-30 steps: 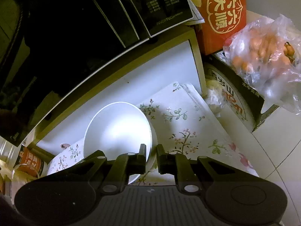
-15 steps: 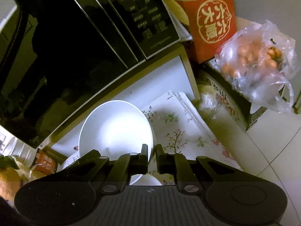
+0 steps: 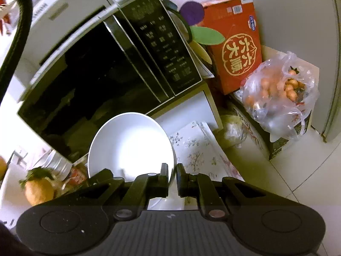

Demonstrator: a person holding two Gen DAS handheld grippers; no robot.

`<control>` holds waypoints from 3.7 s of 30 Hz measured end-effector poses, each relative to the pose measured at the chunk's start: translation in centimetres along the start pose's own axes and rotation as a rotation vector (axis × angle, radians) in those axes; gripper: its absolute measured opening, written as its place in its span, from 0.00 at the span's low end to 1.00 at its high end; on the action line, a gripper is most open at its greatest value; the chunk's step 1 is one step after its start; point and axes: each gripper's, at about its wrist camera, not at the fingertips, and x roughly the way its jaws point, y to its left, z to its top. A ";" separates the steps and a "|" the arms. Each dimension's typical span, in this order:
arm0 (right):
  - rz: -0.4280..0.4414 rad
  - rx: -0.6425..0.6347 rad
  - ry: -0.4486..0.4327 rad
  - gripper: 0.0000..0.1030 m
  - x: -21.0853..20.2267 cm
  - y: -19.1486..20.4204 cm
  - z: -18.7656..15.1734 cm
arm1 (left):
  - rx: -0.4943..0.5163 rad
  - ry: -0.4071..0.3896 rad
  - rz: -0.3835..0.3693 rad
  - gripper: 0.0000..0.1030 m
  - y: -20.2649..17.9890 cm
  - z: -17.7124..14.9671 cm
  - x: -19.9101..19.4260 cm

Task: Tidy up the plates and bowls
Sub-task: 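Lift the large cream bowl with both grippers, then carry the held bowl with both grippers over the plate stack, then lower the bowl onto the plate stack and open both grippers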

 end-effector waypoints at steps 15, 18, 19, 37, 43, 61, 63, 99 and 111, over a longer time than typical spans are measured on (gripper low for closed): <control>0.051 -0.165 -0.002 0.09 -9.8 1.6 -3.9 | -0.009 -0.005 0.027 0.06 -1.2 -3.7 -8.7; 0.059 -0.190 0.014 0.09 -11.0 1.8 -5.0 | -0.011 0.015 0.030 0.06 -0.8 -5.1 -9.9; 0.058 -0.202 0.022 0.09 -11.3 1.8 -5.5 | -0.014 0.025 0.032 0.06 -0.6 -5.7 -10.2; -0.007 -0.352 0.362 0.12 -8.3 0.6 -14.9 | 0.003 0.284 0.073 0.06 1.6 -13.7 -9.2; -0.015 -0.330 0.431 0.12 -6.7 0.0 -15.9 | -0.004 0.353 0.081 0.06 2.4 -15.2 -7.9; -0.037 -0.357 0.528 0.13 -3.8 -0.5 -18.3 | -0.020 0.459 0.100 0.06 3.8 -17.4 -5.9; -0.038 -0.356 0.541 0.13 -3.4 -0.6 -18.5 | -0.021 0.467 0.100 0.06 3.8 -17.5 -5.7; -0.069 -0.343 0.516 0.19 -2.1 -1.4 -18.0 | 0.006 0.458 0.119 0.27 3.4 -17.4 -4.5; -0.068 -0.360 0.483 0.27 -2.7 -1.2 -17.4 | -0.027 0.435 0.122 0.39 3.9 -16.3 -4.8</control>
